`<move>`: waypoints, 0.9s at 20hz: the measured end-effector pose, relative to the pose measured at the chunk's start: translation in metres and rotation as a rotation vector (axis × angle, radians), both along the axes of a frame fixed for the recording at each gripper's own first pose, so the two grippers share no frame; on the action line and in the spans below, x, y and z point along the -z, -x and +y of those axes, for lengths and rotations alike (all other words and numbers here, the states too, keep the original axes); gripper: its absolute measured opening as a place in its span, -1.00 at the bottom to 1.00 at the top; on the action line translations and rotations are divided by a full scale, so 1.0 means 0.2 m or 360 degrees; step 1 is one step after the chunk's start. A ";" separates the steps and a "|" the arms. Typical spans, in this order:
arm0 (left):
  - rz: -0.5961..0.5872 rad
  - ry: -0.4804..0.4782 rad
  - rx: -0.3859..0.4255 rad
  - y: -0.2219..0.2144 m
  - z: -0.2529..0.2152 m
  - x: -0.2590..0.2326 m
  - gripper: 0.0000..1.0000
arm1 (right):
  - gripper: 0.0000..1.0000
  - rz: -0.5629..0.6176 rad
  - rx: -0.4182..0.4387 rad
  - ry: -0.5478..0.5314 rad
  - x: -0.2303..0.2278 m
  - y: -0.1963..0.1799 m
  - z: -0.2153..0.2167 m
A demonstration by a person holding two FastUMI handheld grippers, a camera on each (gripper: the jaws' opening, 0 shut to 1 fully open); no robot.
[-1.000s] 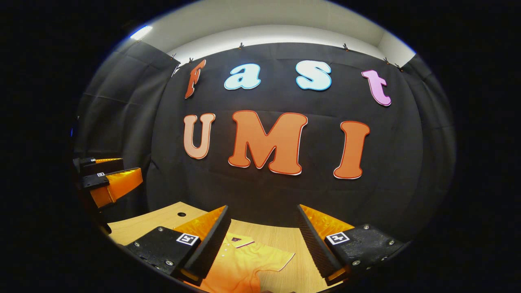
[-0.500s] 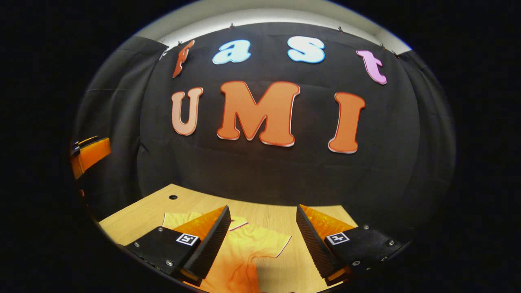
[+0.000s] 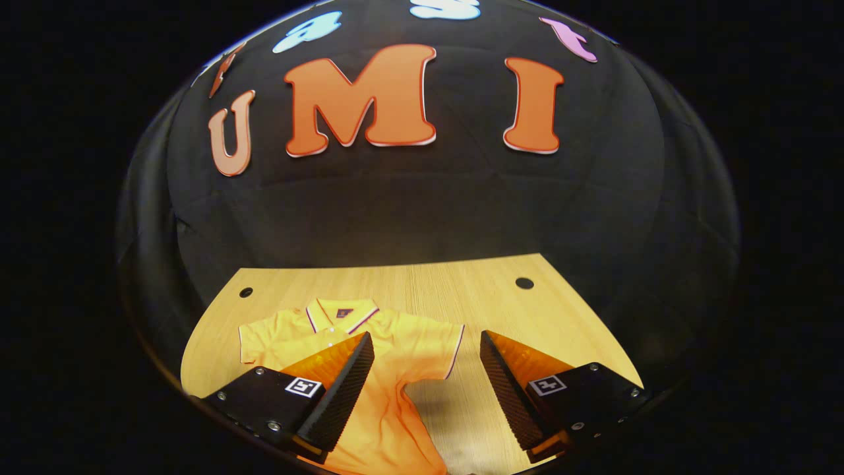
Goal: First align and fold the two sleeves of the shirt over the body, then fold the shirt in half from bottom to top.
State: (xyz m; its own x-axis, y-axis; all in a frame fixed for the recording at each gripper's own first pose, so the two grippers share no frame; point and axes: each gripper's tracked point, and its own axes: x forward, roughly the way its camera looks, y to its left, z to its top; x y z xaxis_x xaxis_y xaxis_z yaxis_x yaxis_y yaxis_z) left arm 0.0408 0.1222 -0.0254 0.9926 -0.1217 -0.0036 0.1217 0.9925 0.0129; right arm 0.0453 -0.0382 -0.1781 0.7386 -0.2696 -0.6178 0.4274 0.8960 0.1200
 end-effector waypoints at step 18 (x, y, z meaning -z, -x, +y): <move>0.0263 -0.0193 -0.0402 0.08 -0.01 0.23 0.96 | 0.74 0.0823 -0.0062 -0.0557 1.03 -0.28 -0.19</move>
